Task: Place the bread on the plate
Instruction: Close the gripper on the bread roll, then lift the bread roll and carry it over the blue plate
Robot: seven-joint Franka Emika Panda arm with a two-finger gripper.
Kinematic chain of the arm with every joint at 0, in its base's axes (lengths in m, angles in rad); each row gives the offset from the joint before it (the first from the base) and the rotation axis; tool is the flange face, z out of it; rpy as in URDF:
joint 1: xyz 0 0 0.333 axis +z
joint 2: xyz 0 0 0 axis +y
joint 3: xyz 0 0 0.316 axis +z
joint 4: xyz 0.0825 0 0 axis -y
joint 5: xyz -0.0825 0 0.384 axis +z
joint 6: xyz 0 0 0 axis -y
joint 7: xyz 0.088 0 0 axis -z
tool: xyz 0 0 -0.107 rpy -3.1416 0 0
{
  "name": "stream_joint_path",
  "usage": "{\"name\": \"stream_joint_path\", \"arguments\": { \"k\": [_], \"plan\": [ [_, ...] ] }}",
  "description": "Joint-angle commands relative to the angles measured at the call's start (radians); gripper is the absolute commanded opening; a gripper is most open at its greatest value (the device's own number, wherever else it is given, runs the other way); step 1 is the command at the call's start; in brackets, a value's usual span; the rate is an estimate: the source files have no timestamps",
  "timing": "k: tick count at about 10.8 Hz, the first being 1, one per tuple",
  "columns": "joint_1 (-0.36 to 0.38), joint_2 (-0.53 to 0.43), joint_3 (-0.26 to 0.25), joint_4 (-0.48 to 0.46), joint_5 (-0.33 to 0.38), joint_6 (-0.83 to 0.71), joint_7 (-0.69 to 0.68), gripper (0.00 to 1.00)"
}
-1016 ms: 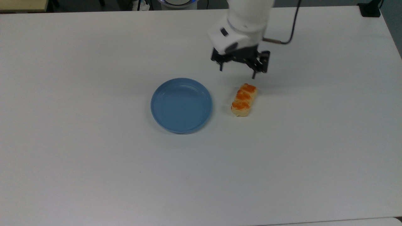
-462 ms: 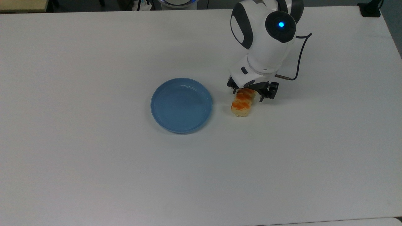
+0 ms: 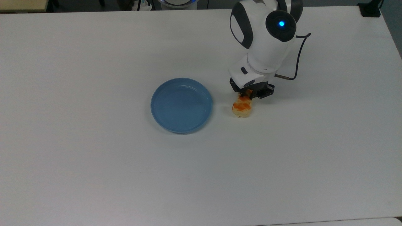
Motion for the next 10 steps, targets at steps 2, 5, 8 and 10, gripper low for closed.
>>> {"name": "stream_joint_path", "arguments": {
  "k": [2,5,8,10],
  "plan": [
    [-0.043,-0.126,-0.037,0.046,0.007,-0.182,-0.209,0.14],
    [-0.061,-0.141,-0.164,0.041,0.004,-0.22,-0.419,0.18],
    [-0.097,-0.076,-0.211,0.026,-0.006,-0.186,-0.497,0.34],
    [-0.081,-0.049,-0.209,-0.006,-0.008,-0.146,-0.479,0.64]
  ]
}}
